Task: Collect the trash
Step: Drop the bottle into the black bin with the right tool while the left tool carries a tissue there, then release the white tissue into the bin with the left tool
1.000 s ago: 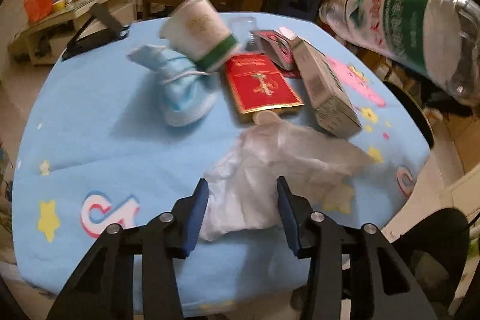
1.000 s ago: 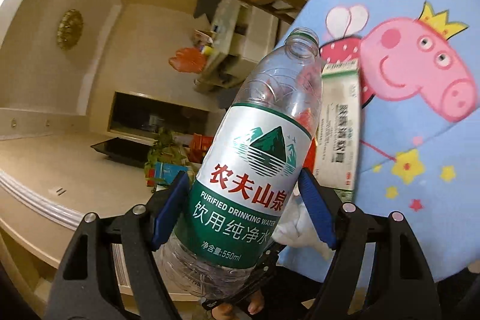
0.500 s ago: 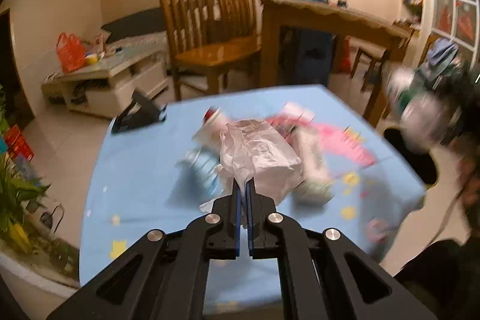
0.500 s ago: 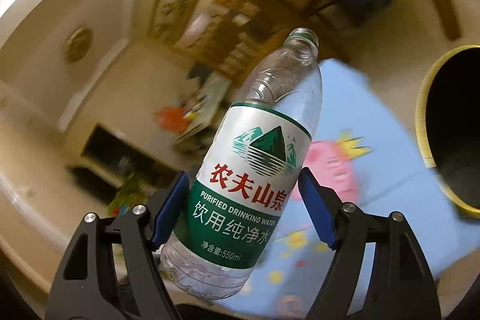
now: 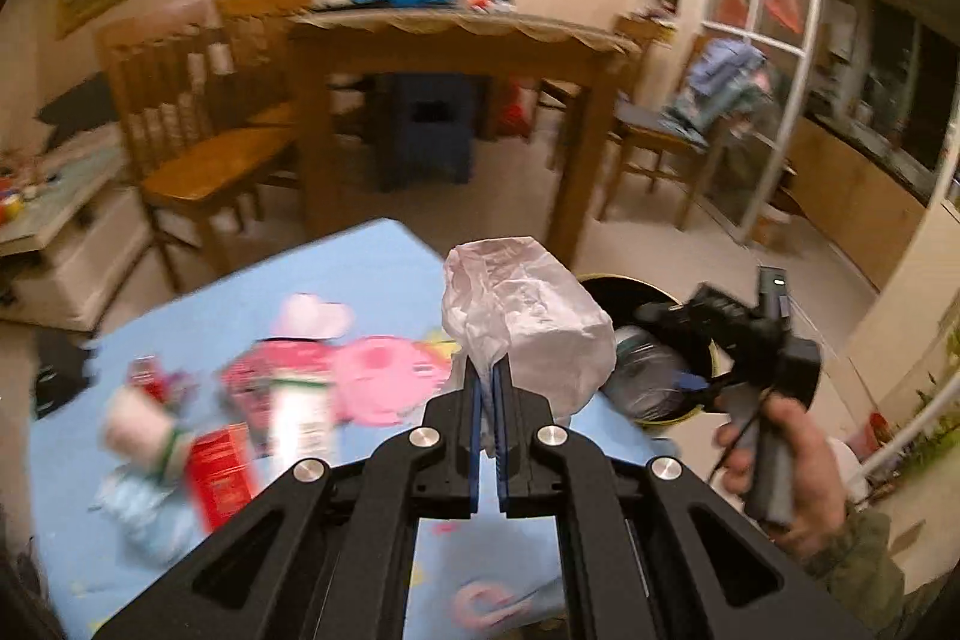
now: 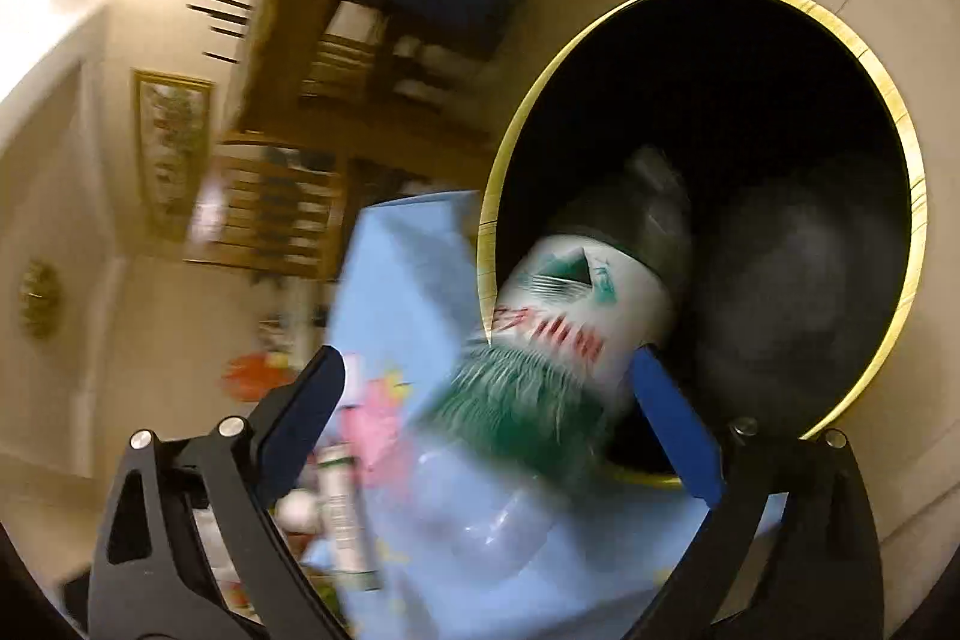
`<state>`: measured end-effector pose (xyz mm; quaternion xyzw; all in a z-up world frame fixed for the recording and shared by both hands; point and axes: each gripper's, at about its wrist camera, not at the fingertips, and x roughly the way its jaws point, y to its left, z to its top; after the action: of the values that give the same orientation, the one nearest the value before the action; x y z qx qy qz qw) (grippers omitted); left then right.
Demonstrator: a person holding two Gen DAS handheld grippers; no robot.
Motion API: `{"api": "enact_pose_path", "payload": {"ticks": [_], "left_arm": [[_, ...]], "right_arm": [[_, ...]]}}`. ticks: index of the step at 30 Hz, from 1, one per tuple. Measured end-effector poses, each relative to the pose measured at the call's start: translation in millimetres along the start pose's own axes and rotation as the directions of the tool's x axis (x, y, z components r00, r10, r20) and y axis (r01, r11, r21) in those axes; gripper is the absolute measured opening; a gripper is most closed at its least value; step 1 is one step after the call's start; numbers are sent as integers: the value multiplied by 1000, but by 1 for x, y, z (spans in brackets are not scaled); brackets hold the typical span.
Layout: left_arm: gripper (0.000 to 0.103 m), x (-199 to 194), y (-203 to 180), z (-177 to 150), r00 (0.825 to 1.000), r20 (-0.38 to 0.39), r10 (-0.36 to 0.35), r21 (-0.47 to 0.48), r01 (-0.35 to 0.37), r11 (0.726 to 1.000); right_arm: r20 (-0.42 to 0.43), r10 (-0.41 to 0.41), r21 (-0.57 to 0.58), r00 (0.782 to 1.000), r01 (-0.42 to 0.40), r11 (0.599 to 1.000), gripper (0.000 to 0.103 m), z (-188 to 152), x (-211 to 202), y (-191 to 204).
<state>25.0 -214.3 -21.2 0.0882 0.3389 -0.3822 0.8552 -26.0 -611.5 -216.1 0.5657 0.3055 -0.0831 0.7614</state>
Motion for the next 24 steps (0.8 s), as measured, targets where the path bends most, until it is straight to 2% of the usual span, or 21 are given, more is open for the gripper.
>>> {"api": "enact_pose_path", "payload": {"ticks": [5,9,13,15,18,20,23,24], "left_arm": [[3,68,-46,5,992,-96,-84,23,87,996],[3,111,-71,4,978,-166,-124,40,132,990],[3,152,-98,9,966,-218,-137,77,157,985],[11,168,-107,12,964,-232,-131,89,155,984],[21,188,-114,14,961,-247,-121,88,146,985],[29,193,-111,12,958,-255,-131,61,151,987],[47,187,-105,6,957,-255,-141,33,155,987],[48,183,-101,2,957,-253,-140,27,151,988]], "right_arm": [[64,-43,-23,997,44,999,95,4,-11,-13],[150,-10,35,989,5,999,95,8,-41,-21],[314,-13,109,949,-22,994,95,6,-82,-44],[348,-12,113,938,-29,993,95,8,-89,-47],[363,-18,101,932,-20,995,95,5,-93,-48],[361,-22,88,932,-11,996,95,5,-98,-51],[346,-26,70,938,2,998,95,5,-97,-46],[339,-30,63,940,9,998,95,9,-94,-40]]}}
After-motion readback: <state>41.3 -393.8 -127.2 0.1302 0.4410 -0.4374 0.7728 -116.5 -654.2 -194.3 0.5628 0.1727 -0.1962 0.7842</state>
